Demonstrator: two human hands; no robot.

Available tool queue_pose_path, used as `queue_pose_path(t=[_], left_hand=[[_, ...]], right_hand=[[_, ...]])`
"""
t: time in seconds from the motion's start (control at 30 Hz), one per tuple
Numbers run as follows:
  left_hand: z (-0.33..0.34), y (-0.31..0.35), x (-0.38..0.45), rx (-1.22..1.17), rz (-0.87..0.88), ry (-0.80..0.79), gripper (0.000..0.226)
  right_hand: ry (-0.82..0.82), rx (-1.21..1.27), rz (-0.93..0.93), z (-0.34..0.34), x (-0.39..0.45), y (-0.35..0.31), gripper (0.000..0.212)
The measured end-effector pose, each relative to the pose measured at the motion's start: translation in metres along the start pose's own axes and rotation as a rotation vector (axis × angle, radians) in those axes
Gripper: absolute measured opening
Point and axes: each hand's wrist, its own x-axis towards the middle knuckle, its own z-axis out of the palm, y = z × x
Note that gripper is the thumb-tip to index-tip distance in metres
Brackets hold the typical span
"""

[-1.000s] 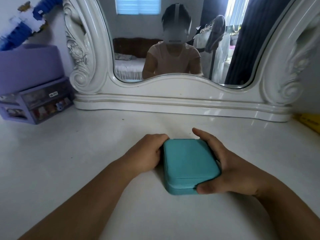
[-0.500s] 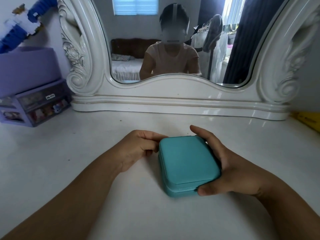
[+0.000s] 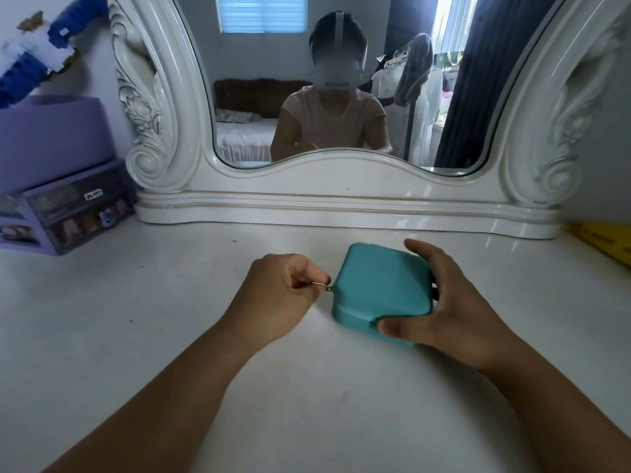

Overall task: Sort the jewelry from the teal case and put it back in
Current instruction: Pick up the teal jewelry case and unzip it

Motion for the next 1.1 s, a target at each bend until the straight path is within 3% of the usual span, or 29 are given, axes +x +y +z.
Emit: queue_pose_path(t=[0.13,0.33,0.4,0.53,0.63,0.73,0.87,1.03,1.1], left_hand=[[0.006,0.012,-0.016,0.028,0.101,-0.032,0.024],[0.016,0.016,-0.025,-0.003,0.223,-0.26,0.024],[0.011,0.011,-0.02,0.051,0.229,-0.256,0.026],[0.004,0.001,-0.01,0.298,0.383,-0.193,0.056],[0.003,-0.003,-0.008,0.337,0.239,-0.352,0.093],[0.002,-0.008,-0.006,0.222,0.129,-0.474,0.108],[0.004,-0.008,0.001,0.091,0.071,-0.302,0.106],[0.005,-0.01,0.006,0.058,0.0,0.002,0.099],[0.007,-0.01,0.004,0.116,-0.003,0.044,0.106]], right_hand=[[0.095,-0.058,0.029,0.001,0.001,0.002,0.109],[0.043,-0.109,-0.001,0.01,0.001,0.002,0.112],[0.033,-0.097,0.0,0.01,0.003,0.003,0.112],[-0.011,-0.048,0.014,0.01,0.004,0.003,0.114],[-0.095,0.039,-0.03,0.012,0.001,0.0,0.112],[-0.179,0.15,-0.073,0.012,-0.002,-0.004,0.11],[-0.059,0.139,-0.086,0.008,0.0,-0.005,0.098],[0.219,-0.192,-0.209,0.017,0.002,-0.006,0.036],[0.222,-0.238,-0.249,0.023,0.002,-0.005,0.033]])
